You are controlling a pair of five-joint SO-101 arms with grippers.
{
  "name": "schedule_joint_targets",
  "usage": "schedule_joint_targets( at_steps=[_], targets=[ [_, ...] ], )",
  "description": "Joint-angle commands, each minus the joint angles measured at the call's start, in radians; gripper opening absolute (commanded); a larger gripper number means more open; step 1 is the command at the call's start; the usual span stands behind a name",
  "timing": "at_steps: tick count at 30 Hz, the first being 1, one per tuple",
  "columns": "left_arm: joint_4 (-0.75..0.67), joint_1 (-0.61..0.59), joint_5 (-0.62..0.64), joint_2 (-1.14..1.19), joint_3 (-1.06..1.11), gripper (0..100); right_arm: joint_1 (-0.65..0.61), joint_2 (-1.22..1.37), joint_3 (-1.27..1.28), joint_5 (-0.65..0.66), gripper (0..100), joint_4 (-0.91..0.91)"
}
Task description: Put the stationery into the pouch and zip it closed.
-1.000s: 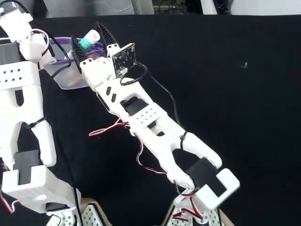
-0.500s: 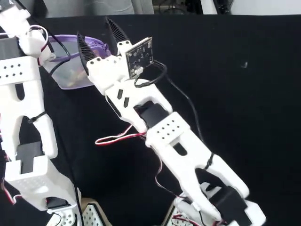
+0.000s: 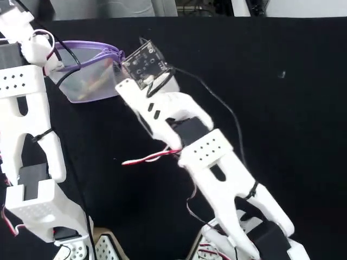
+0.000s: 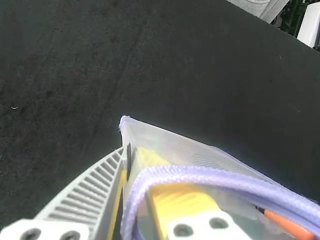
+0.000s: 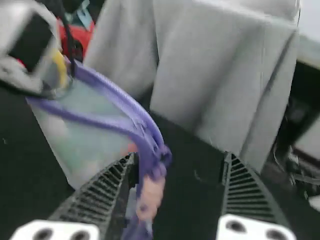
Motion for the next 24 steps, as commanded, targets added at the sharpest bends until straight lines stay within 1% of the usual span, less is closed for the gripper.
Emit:
schedule_joint_targets(
  at_steps=[1,4,7,9,12,17,21,24],
  targets=[
    [0.014,-0.010,0.009,0.046,0.044,3,0.069,-0.050,0.031,0.011,25.8,0.049],
    [0.014,-0.007,-0.012,0.046,0.056,3,0.064,-0.044,0.139,0.020,25.8,-0.043],
    [0.014,-0.004,-0.012,0.046,0.062,3,0.031,-0.042,0.252,0.023,25.8,-0.229],
    [0.014,-0.004,-0.012,0.046,0.065,3,0.009,-0.033,0.300,0.031,25.7,-0.310],
    [0.014,-0.004,-0.014,0.046,0.065,3,-0.025,0.038,0.294,0.048,25.7,-0.361],
    [0.015,-0.004,-0.012,0.046,0.065,3,-0.028,0.213,0.189,0.040,25.7,-0.408],
    [0.015,-0.004,-0.011,0.046,0.065,3,-0.028,0.309,0.159,0.040,25.5,-0.497],
    [0.015,-0.004,-0.011,0.046,0.065,3,-0.021,0.337,0.168,0.040,19.1,-0.575]
  ],
)
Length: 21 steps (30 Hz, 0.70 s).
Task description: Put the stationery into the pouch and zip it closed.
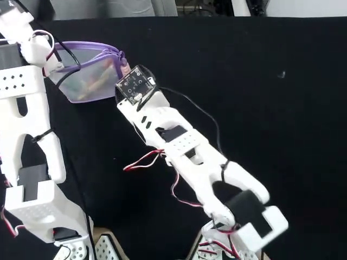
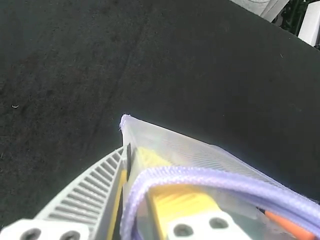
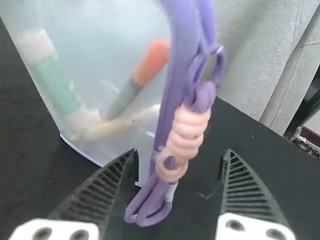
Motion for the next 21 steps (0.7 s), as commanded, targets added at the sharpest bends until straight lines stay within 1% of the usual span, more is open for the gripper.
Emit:
schedule_joint_targets(
  at_steps=[1,3,5,7,9,12,15,17,20,21],
  targets=[
    [0.015,-0.004,-0.009,0.046,0.056,3,-0.003,0.013,-0.039,0.005,15.8,-0.133],
    [0.015,-0.004,-0.009,0.046,0.056,3,0.006,0.013,-0.005,0.005,9.6,-0.203],
    [0.015,-0.004,-0.009,0.046,0.056,3,0.008,0.013,0.028,0.005,5.9,-0.281],
    [0.015,-0.004,-0.009,0.046,0.056,3,0.008,0.013,0.064,0.011,6.1,-0.345],
    [0.014,-0.004,-0.009,0.046,0.065,3,0.005,0.013,0.084,0.012,8.9,-0.384],
    [0.014,-0.002,-0.008,0.046,0.071,3,0.005,0.013,0.085,0.012,12.9,-0.388],
    [0.014,-0.002,-0.008,0.046,0.071,3,0.009,0.013,0.084,0.012,12.9,-0.388],
    [0.014,-0.002,-0.008,0.046,0.071,3,0.012,0.013,0.085,0.012,10.3,-0.388],
    [0.014,-0.002,-0.008,0.046,0.071,3,0.032,0.013,0.085,0.012,0.7,-0.387],
    [0.014,-0.002,-0.009,0.046,0.071,3,0.041,0.012,0.085,0.012,1.5,-0.387]
  ],
)
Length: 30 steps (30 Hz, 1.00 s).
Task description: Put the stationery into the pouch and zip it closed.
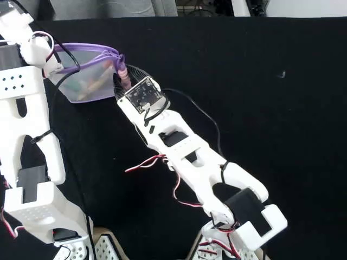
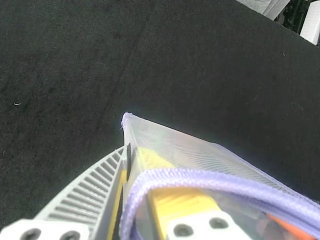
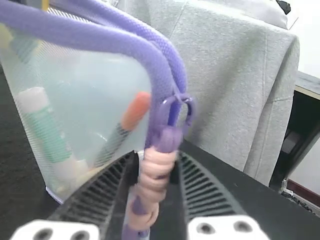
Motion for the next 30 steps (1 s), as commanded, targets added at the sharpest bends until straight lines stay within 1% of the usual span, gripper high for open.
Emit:
schedule_joint_targets(
  at_steps=[1,4,9,10,13,16,23,25,27,30],
  targets=[
    [0.015,-0.001,-0.012,0.046,0.053,3,0.043,-0.013,-0.005,0.009,1.6,-0.025],
    [0.015,-0.001,-0.014,0.046,0.053,3,0.057,-0.056,0.005,0.009,1.1,0.003],
    [0.017,-0.001,-0.014,0.037,0.042,3,0.064,-0.183,-0.048,0.003,1.1,0.279],
    [0.017,0.001,-0.014,0.035,0.042,5,0.064,-0.202,-0.068,0.003,1.1,0.336],
    [0.034,0.015,-0.014,0.034,-0.002,15,0.064,-0.220,-0.127,0.003,1.1,0.460],
    [0.071,0.045,-0.014,0.034,-0.059,20,0.064,-0.205,-0.165,0.003,1.1,0.509],
    [0.120,0.174,-0.014,0.034,-0.222,20,0.087,-0.150,-0.213,0.003,1.1,0.514],
    [0.098,0.191,-0.011,0.043,-0.291,20,0.107,-0.147,-0.217,0.002,1.1,0.514],
    [0.038,0.200,-0.008,0.046,-0.348,20,0.130,-0.154,-0.220,0.002,1.1,0.535],
    [-0.084,0.222,-0.006,0.046,-0.357,20,0.161,-0.180,-0.231,0.002,1.1,0.614]
  ],
)
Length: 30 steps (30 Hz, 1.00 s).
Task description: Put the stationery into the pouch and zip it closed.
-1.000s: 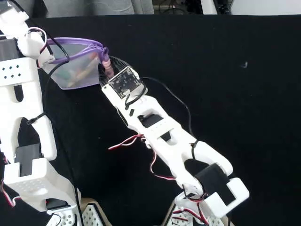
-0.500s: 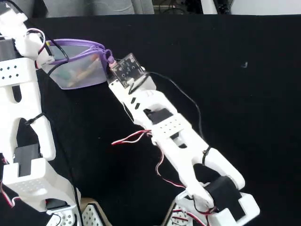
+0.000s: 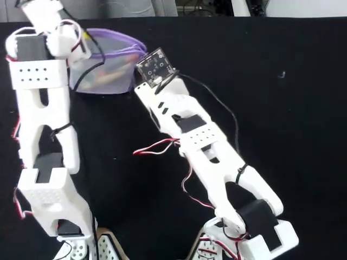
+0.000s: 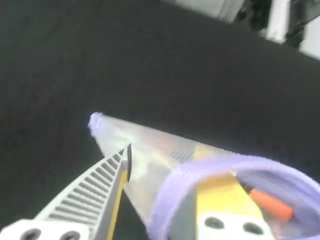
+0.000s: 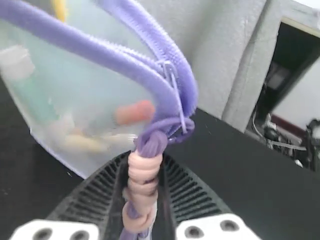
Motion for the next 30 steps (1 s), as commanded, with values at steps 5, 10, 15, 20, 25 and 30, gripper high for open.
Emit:
schedule_joint_targets(
  at_steps=[5,10,15,20,25,30],
  targets=[
    [-0.262,0.150,0.000,-0.008,-0.070,21,0.055,-0.061,-0.134,0.002,1.1,0.213],
    [-0.299,0.303,-0.005,-0.009,-0.079,26,0.055,-0.061,-0.163,0.002,1.1,0.279],
    [-0.302,0.386,-0.006,-0.020,-0.096,28,0.072,-0.061,-0.162,0.002,1.1,0.288],
    [-0.330,0.389,-0.002,-0.008,-0.150,28,0.101,-0.064,-0.162,0.002,1.1,0.288],
    [-0.400,0.383,0.002,-0.009,-0.154,28,0.149,-0.070,-0.171,-0.044,1.1,0.307],
    [-0.400,0.381,0.002,-0.012,-0.156,28,0.206,-0.119,-0.185,-0.103,1.1,0.347]
  ],
)
